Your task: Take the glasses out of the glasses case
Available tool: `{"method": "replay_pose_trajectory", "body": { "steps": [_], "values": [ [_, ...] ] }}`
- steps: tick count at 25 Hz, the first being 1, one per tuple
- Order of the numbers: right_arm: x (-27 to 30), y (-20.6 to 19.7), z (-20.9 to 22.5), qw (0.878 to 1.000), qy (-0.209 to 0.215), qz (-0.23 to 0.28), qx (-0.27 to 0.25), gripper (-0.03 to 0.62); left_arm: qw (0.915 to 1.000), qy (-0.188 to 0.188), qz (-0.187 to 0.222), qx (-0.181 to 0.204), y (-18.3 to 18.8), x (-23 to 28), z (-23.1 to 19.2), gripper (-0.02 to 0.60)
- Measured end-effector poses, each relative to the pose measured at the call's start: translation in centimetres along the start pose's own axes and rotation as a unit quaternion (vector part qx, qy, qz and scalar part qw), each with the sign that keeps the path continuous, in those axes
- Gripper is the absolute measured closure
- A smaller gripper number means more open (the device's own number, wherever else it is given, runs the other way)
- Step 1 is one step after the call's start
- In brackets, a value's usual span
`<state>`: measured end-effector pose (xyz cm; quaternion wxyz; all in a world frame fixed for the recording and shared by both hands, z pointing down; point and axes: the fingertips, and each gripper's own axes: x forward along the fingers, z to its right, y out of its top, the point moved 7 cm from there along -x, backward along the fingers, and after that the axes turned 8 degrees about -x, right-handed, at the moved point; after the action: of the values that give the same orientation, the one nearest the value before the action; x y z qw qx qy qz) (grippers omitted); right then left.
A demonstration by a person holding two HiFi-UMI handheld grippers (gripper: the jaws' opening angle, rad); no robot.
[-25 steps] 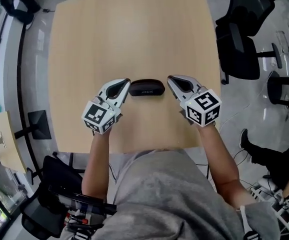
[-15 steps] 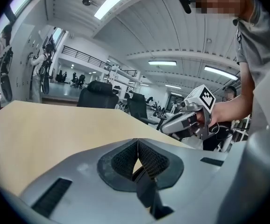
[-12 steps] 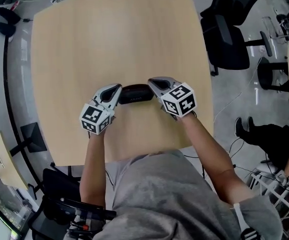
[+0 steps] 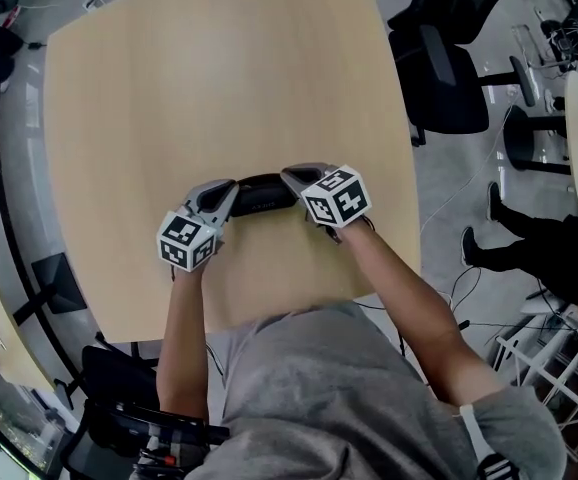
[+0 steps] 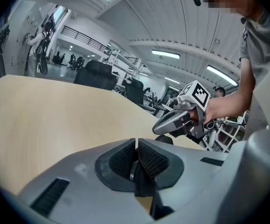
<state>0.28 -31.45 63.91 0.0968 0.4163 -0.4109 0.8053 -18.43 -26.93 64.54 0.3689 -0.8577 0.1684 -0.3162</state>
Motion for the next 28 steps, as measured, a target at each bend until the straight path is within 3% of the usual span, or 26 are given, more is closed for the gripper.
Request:
{"method": "replay_pose_trajectory", "body": {
  "steps": [11,21,23,25,28],
  "values": [
    [0.7,-1.1,-1.2,0.999,0.030,-0.034,-0.007,0.586,0.9994,-0.026,-0.017,-0.014,-2.5,-0.1,1.2,0.575],
    [0.1,-0.2,-3.0,0.992,0.020,-0.021,-0.120,0.583,0.9999,-0.014,-0.001,0.003,-4.6,-0.6,2.8,0.575],
    [-0.7,0.5,-4.2,0.986,0.021,-0.013,-0.163,0.566,0.9999,-0.010,0.004,0.005,-5.0,-0.8,3.0,0.575],
    [-1.4,1.1,-6.2,0.975,0.034,-0.008,-0.218,0.497,0.9999,-0.008,0.010,0.003,-5.4,-1.0,3.3,0.574],
    [-1.7,0.5,-9.3,0.947,0.053,-0.023,-0.315,0.496,0.9998,-0.007,0.016,0.003,-6.0,-1.3,3.8,0.574]
  ]
}}
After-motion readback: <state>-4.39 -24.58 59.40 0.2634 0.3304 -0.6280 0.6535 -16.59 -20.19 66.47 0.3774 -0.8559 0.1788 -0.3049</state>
